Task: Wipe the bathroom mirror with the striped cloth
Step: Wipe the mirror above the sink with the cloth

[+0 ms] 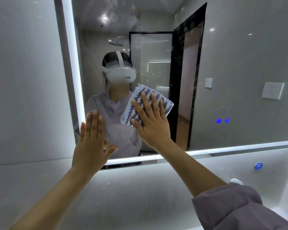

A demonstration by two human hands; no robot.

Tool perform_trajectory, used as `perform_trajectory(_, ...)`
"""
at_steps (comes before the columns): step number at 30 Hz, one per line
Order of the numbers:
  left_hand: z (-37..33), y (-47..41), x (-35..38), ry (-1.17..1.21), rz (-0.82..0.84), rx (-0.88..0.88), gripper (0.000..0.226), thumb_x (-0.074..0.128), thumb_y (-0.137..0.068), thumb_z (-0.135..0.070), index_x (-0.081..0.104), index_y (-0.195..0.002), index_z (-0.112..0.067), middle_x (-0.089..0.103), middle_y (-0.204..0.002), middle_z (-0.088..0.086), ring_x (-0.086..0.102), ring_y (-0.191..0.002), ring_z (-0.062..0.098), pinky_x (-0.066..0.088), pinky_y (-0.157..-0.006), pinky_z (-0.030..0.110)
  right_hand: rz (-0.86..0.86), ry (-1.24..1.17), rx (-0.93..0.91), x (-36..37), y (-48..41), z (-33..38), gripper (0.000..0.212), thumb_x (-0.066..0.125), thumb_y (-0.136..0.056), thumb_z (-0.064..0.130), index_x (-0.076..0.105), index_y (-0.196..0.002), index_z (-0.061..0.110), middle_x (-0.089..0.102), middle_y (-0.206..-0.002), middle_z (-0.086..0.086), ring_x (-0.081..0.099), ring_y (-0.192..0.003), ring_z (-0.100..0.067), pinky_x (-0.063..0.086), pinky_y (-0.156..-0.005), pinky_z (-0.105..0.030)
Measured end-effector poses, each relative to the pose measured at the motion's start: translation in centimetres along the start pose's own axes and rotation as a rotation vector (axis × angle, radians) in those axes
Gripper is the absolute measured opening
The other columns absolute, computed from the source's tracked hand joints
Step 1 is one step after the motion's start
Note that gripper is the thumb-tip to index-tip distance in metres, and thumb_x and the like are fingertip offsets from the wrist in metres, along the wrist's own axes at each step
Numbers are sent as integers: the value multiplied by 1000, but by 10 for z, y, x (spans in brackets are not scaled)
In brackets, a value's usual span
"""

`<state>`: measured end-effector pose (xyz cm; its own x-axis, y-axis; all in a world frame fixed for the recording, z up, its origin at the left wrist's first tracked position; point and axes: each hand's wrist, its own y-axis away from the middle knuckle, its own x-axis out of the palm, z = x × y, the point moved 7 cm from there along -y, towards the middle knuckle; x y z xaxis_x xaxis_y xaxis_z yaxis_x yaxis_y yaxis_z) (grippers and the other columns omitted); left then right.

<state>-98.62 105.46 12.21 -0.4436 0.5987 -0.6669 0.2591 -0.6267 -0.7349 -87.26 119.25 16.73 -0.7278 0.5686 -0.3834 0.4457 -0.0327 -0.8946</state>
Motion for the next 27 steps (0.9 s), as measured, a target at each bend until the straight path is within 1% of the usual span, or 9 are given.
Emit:
perform_trajectory(2, 0, 0, 2, -9, -2, 5, 105, 24, -75, -72, 8, -146, 4, 8, -156, 21, 12, -143, 37, 23, -114, 50, -9, 1, 27, -3, 0, -17, 61, 29, -98, 51, 18, -151, 24, 6, -159, -8, 1, -147, -29, 3, -119, -50)
perform_trajectory(7, 0, 0, 2, -12, -23, 9, 104, 15, -78, -75, 2, -147, 3, 4, -156, 20, 11, -144, 37, 23, -114, 50, -31, 47, 137, -7, 5, -73, 65, 25, -98, 53, -1, -152, 27, -2, -160, -9, -6, -146, -30, -1, -119, -50)
perform_trajectory(9, -1, 0, 0, -12, -36, 11, 102, 9, -80, -76, -1, -147, 1, 3, -156, 19, 12, -143, 38, 20, -114, 49, -19, 58, 186, -9, 10, -93, 64, 19, -99, 54, 0, -152, 26, 1, -160, -13, -3, -147, -32, 2, -118, -52)
perform_trajectory(12, -2, 0, 0, -14, -43, 13, 102, 8, -80, -76, 0, -147, 1, 3, -156, 18, 12, -143, 38, 19, -114, 48, -15, 55, 255, -15, 17, -121, 62, 12, -99, 54, 5, -153, 24, 7, -160, -14, 2, -147, -33, 8, -118, -53)
perform_trajectory(17, -2, 1, 0, -16, -34, 3, 103, 21, -77, -72, 5, -147, 3, 5, -156, 19, 11, -143, 37, 20, -114, 49, -81, 34, 400, -30, 31, -161, 61, 15, -100, 48, 18, -151, 15, 14, -158, -17, 9, -146, -34, 7, -118, -51)
perform_trajectory(21, -2, 1, -1, -13, -28, -9, 103, 26, -77, -71, 9, -146, 4, 8, -155, 20, 12, -143, 37, 23, -113, 50, -104, -16, 589, -35, 44, -186, 64, 17, -97, 46, 17, -152, 13, 10, -159, -15, 5, -147, -33, 4, -118, -50)
perform_trajectory(23, -3, 1, -2, -4, -31, -11, 106, 38, -78, -72, 10, -145, 5, 9, -155, 20, 12, -143, 38, 25, -113, 52, -121, -29, 650, -35, 47, -191, 65, 15, -96, 47, 17, -151, 12, 10, -159, -16, 6, -147, -33, 3, -119, -48)
perform_trajectory(25, -4, 0, -3, 10, -42, -13, 108, 51, -73, -65, 13, -144, 6, 11, -154, 21, 14, -142, 39, 26, -112, 53, -122, -22, 673, -33, 46, -189, 66, 13, -96, 48, 15, -151, 12, 10, -159, -16, 6, -147, -33, 2, -119, -46)
perform_trajectory(27, -5, 0, -5, 12, -46, -17, 108, 57, -69, -60, 16, -144, 7, 13, -154, 22, 16, -141, 39, 25, -112, 52, -122, -7, 706, -32, 44, -187, 67, 11, -95, 48, 15, -151, 12, 10, -158, -16, 6, -147, -33, 1, -119, -45)
